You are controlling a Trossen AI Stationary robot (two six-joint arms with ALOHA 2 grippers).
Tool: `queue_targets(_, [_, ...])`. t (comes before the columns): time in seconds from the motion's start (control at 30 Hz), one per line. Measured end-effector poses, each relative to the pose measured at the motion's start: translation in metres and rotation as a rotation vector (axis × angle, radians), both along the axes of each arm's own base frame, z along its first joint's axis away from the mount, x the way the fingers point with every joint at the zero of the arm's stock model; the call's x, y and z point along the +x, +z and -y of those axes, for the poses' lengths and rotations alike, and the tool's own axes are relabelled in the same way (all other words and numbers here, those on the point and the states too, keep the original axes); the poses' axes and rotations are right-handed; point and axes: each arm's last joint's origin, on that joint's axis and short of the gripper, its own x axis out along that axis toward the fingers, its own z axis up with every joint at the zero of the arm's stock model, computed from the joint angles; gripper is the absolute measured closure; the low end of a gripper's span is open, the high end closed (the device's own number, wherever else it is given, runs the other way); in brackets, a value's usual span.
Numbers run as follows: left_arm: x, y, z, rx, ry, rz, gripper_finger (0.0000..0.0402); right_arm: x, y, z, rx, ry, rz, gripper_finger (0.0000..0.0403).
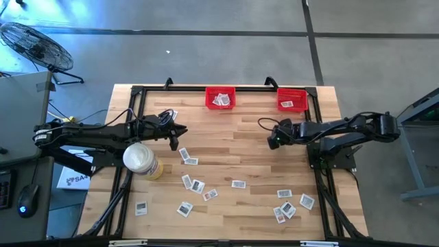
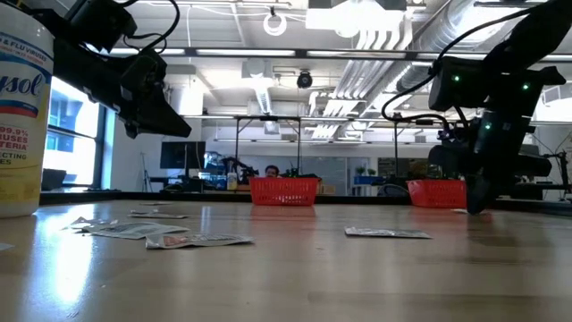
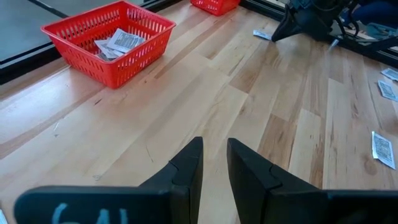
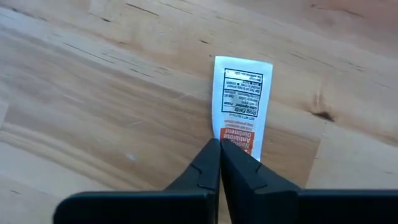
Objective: Pick & Place First Aid Supplies
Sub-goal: Put the ointment pack into the right red bin
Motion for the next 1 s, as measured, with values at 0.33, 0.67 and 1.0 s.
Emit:
queue_targets(0.33, [0.000,0.000,0.000,0.000,0.000,0.000,0.0331,0.020,0.041,0.007,0.036,-0.044,0.093,0.0402])
queue_targets(0.67, [0.000,0.000,0.000,0.000,0.000,0.000,0.0331,0.026,0.098,0.056,-0.235,-0.254,0.063,0.0402])
queue_targets(1.0, [0.000,0.000,0.000,0.000,0.000,0.000,0.0331,0.018,0.073,0.135,-0.208,-0.374,-0.034,0.0402])
